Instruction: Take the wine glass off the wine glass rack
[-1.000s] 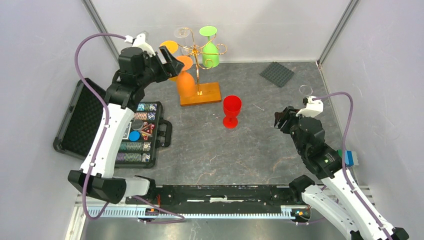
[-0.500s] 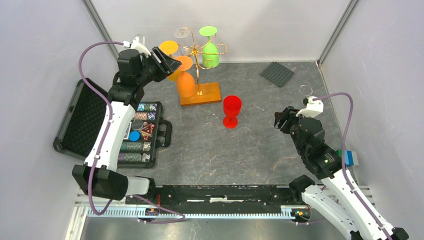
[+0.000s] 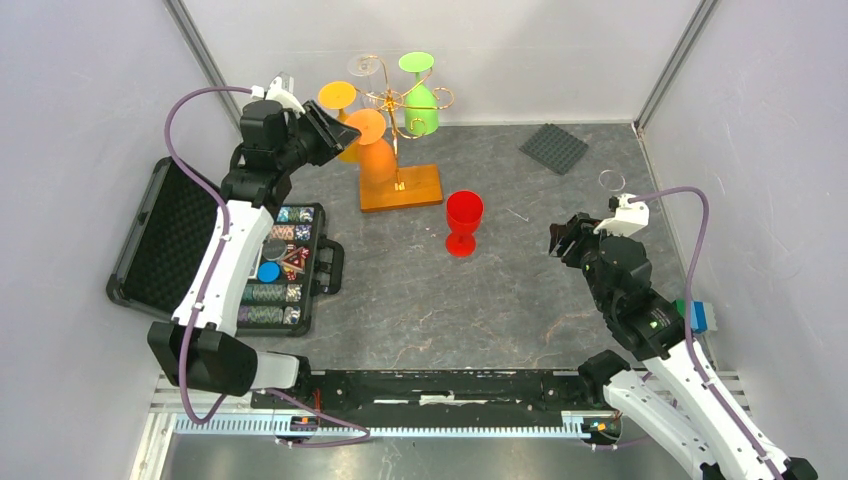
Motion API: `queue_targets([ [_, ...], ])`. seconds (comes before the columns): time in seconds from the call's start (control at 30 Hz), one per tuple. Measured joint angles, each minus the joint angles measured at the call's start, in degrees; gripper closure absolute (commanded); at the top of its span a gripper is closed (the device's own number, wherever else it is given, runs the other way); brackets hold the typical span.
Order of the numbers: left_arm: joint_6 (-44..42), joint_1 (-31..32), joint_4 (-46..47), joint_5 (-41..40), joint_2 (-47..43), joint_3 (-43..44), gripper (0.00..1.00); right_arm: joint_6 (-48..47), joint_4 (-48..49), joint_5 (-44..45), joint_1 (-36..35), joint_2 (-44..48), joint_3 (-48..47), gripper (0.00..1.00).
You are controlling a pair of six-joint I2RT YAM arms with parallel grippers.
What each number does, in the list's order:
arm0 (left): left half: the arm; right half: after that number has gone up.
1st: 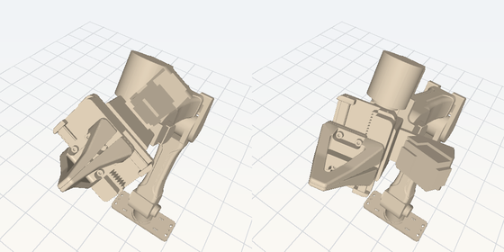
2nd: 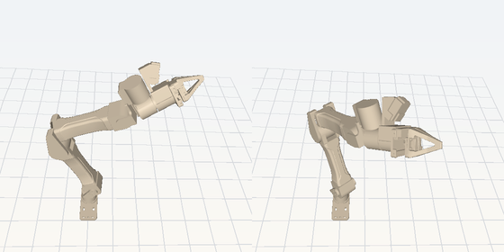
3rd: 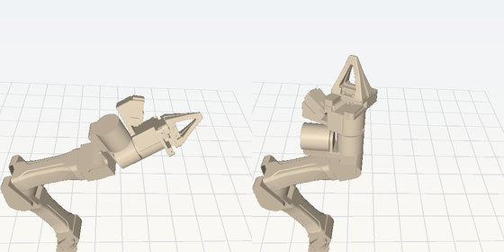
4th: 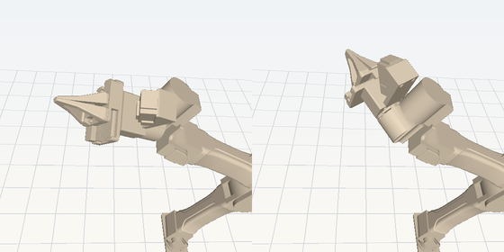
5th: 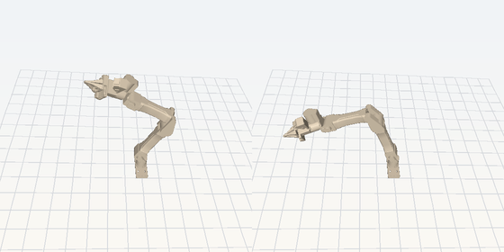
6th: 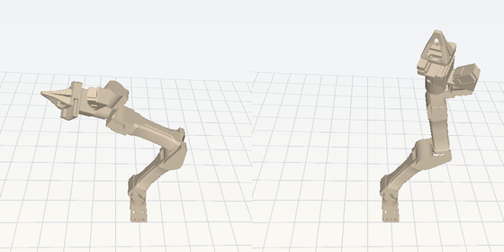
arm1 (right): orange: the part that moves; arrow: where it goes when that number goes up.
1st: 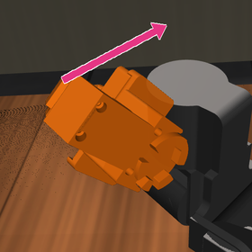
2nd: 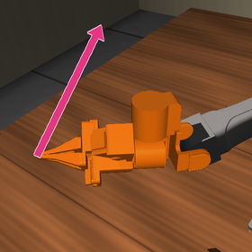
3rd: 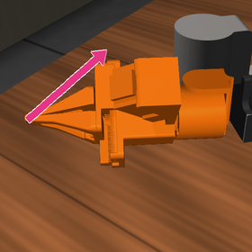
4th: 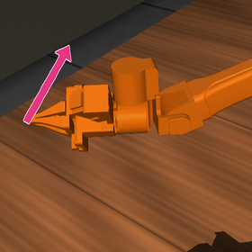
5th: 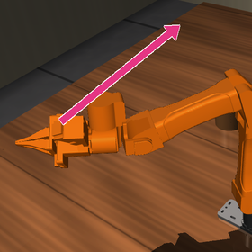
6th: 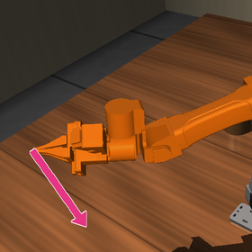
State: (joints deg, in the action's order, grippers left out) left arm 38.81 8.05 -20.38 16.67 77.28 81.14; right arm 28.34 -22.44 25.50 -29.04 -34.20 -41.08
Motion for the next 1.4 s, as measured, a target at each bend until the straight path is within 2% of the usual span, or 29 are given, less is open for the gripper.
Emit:
queue_targets([
  [0.43, 0.0, 0.0, 0.6, 0.0, -1.3, -0.7, 0.82, 0.4, 0.2, 0.0, 0.0, 0.3, 0.1, 0.39],
  [0.6, 0.2, -0.1, 0.9, 0.3, -1.9, -0.9, 0.98, 0.5, 0.5, 0.0, 0.0, 0.4, 0.1, 0.39],
  [1.03, 2.6, -0.1, 2.4, 1.5, -3.2, -1.4, 0.98, 1.0, 0.8, 0.1, 0.0, 0.5, 0.1, 0.39],
  [1.4, 12.3, -0.1, 8.5, -1.6, -5.2, -5.9, 0.98, 1.6, 1.0, 0.2, 0.0, 0.5, 0.1, 0.39],
])
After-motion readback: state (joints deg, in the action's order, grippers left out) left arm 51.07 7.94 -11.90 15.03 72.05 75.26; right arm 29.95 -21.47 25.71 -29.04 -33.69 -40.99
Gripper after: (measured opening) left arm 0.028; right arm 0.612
